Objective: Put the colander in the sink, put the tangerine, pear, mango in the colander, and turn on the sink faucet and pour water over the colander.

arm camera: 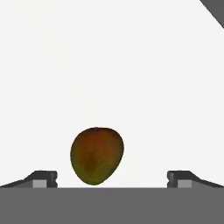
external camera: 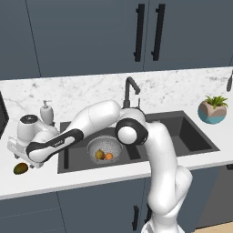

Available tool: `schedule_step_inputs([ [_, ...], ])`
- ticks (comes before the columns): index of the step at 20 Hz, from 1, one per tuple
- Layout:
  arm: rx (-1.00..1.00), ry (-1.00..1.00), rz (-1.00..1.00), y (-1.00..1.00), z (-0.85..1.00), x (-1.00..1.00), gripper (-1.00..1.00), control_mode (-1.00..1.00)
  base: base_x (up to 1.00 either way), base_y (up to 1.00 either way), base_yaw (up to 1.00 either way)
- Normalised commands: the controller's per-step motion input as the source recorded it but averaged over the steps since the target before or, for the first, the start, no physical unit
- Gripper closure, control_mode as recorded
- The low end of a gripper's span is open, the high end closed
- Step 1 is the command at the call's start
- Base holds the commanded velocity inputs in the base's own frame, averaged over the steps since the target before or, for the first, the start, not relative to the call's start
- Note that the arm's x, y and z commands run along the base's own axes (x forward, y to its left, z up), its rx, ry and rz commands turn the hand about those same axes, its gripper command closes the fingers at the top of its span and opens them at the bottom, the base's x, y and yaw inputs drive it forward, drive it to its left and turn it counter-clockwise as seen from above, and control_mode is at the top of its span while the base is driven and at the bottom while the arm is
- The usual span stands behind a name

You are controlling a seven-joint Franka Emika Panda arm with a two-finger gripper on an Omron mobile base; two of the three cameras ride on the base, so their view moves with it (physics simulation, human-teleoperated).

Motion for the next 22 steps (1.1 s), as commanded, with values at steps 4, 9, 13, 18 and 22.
schedule_step_inputs([
  [4,0.02,0.03,0.09,0.29,-0.14,0.1,-1.0,-1.0,0.0,0.0,0.0],
  [9,0.0,0.05,0.04,0.2,-0.13,0.07,-1.0,-1.0,0.0,0.0,0.0],
  [13,0.0,0.04,0.0,0.25,-0.13,0.06,-1.0,-1.0,0.0,0.0,0.0],
  [18,0.0,0.07,0.0,0.18,-0.17,0.02,-1.0,-1.0,0.0,0.0,0.0],
  [22,0.0,0.07,0.0,0.1,-0.22,0.07,-1.0,-1.0,0.0,0.0,0.0],
])
